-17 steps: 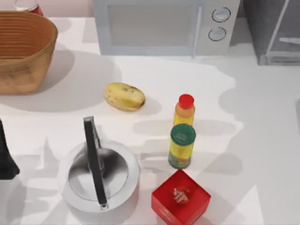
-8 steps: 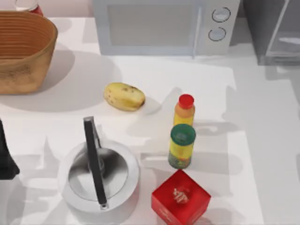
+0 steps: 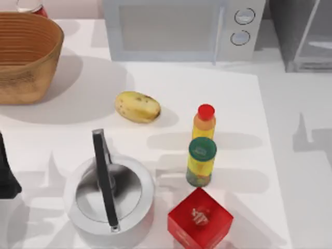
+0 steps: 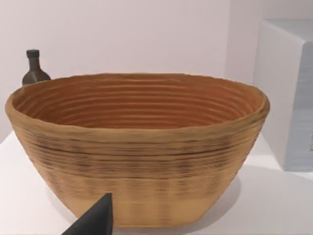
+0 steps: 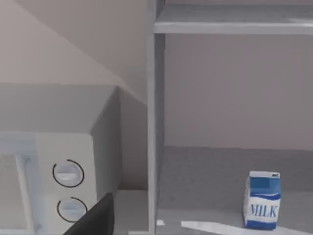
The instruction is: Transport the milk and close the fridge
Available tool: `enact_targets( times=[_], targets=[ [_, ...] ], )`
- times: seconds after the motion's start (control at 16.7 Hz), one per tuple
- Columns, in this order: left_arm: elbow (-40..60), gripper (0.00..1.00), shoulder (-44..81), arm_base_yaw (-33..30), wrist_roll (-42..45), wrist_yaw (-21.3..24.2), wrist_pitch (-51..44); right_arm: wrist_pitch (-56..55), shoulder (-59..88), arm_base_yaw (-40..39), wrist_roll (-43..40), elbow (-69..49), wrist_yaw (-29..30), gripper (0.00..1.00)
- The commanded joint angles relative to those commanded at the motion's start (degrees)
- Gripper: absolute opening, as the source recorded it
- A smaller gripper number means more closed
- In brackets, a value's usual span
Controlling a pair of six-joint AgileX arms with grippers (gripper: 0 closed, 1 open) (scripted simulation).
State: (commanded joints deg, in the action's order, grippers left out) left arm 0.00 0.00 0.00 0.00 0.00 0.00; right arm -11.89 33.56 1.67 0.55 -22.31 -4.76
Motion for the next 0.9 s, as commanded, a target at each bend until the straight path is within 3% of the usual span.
enact_targets(
  times=[0.42,0.9],
  targets=[
    [0.0,1.0,0.0,0.0,0.0,0.0,0.0,10.0,-29.3,-1.7,-0.4,18.9,3.8,1.0],
    [0.0,1.0,0.0,0.0,0.0,0.0,0.0,11.8,-33.3,-1.6,-0.5,22.2,4.7,1.0]
  ],
)
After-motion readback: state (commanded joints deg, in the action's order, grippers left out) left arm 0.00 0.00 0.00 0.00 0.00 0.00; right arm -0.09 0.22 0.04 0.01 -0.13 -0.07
